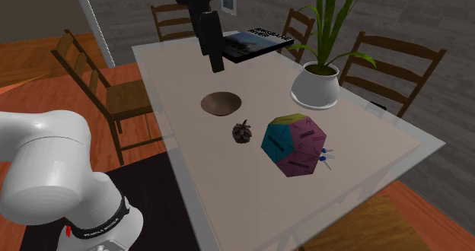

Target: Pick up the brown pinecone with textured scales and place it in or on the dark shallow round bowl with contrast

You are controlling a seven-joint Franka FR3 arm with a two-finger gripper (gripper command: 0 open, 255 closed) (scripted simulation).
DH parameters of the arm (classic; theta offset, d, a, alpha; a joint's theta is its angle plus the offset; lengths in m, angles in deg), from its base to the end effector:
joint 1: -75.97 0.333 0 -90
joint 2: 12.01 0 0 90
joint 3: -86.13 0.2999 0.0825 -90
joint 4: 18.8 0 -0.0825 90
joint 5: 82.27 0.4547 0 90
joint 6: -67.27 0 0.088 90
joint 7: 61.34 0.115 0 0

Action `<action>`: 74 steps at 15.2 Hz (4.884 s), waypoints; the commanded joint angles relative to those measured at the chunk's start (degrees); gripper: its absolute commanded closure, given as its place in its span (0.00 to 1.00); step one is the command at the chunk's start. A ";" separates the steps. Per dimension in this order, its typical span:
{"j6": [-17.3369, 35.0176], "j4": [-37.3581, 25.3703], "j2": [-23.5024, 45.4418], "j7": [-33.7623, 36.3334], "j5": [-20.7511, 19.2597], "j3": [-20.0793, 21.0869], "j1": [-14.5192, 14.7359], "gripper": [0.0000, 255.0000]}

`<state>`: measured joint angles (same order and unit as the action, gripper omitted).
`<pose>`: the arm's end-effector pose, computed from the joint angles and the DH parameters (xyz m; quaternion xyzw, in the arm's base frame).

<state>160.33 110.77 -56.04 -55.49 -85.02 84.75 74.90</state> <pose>0.3995 -0.0245 0.6210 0.9953 -0.0697 0.0660 0.0135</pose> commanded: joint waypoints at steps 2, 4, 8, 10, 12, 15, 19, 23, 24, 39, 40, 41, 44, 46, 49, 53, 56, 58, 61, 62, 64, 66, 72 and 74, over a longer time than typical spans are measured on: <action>2.12 2.03 -0.17 0.10 0.43 -0.07 0.20 0.00; 6.44 5.89 -0.25 0.24 1.30 -0.19 0.63 0.00; 15.40 12.77 0.74 0.33 3.16 -0.31 1.61 0.00; 20.08 15.77 1.85 0.27 4.16 -0.34 2.22 0.00; 24.91 18.46 3.42 0.13 5.24 -0.38 2.93 0.00; 32.43 21.85 6.68 -0.30 7.06 -0.43 4.21 0.00; 42.91 25.04 12.76 -1.45 10.08 -0.68 6.49 0.00; 53.58 26.50 20.73 -3.78 14.41 -1.42 9.80 0.00; 56.20 26.57 22.98 -4.68 15.86 -1.74 10.87 0.00; 70.01 24.74 37.90 -13.75 28.60 -4.17 18.11 0.00; 70.01 24.74 37.90 -13.75 28.60 -4.17 18.11 0.00; 70.01 24.74 37.90 -13.75 28.60 -4.17 18.11 0.00; 70.01 24.74 37.90 -13.75 28.60 -4.17 18.11 1.00; 70.02 24.74 37.90 -13.74 28.60 -4.17 18.11 1.00; 70.08 24.84 37.85 -13.70 28.61 -4.13 18.14 1.00; 70.01 24.74 37.90 -13.75 28.60 -4.17 18.11 1.00; 67.48 24.61 35.36 -10.88 25.22 -3.69 16.95 1.00; 65.74 24.40 33.75 -9.32 23.43 -3.35 16.23 1.00; 63.06 23.93 31.46 -7.41 21.27 -2.84 15.26 1.00; 62.15 23.73 30.74 -6.86 20.66 -2.69 14.97 1.00; 60.34 23.27 29.34 -5.87 19.58 -2.40 14.44 1.00; 58.53 22.75 28.01 -4.99 18.65 -2.15 13.98 1.00; 53.12 20.81 24.46 -2.88 16.51 -1.55 12.89 1.00; 51.34 20.04 23.42 -2.31 15.97 -1.40 12.60 1.00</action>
<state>212.69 131.43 -32.20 -58.24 -68.75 83.19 87.62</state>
